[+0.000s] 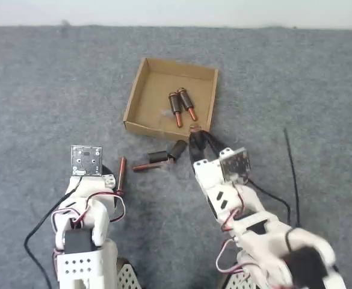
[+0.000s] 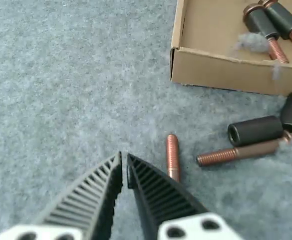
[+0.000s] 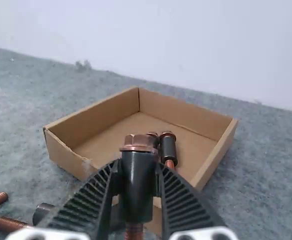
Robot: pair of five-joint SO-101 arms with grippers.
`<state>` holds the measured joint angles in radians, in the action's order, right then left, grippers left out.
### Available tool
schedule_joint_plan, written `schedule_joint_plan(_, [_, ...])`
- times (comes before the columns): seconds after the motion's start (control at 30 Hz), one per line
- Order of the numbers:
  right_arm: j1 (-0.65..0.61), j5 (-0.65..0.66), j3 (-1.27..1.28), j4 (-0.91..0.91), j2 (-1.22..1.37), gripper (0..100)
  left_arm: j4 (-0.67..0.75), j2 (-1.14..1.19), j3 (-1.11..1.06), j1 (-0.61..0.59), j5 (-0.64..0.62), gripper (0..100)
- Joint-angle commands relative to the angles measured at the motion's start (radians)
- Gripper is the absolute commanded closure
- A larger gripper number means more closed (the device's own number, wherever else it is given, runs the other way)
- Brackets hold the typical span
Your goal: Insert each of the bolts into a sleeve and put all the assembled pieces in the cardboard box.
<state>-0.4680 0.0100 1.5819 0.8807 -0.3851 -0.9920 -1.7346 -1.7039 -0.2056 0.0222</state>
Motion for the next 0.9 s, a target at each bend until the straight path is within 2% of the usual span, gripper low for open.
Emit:
schedule_joint_plan(0.0, [0.021, 0.012, -0.153, -0.384, -0.185, 99.3, -0.003, 0.011, 0.013, -0.006, 0.009, 99])
schedule_joint_plan(0.1, [0.021, 0.012, -0.267, -0.651, -0.255, 99.3, -0.003, 0.011, 0.013, -0.006, 0.009, 99])
schedule_joint_plan(0.2, [0.021, 0.012, -0.391, -0.796, -0.251, 99.3, -0.003, 0.011, 0.013, -0.006, 0.011, 99])
schedule_joint_plan(0.47, [0.027, 0.012, -0.681, -0.828, -0.010, 99.3, -0.005, 0.011, 0.013, -0.008, 0.100, 99])
schedule_joint_plan(0.73, [0.127, 0.012, -1.045, -0.832, 0.395, 99.3, -0.003, 0.012, 0.013, -0.008, 0.100, 99])
schedule_joint_plan(0.87, [0.159, 0.011, -1.267, -0.931, 0.615, 99.3, -0.002, 0.011, 0.013, -0.008, 0.100, 99])
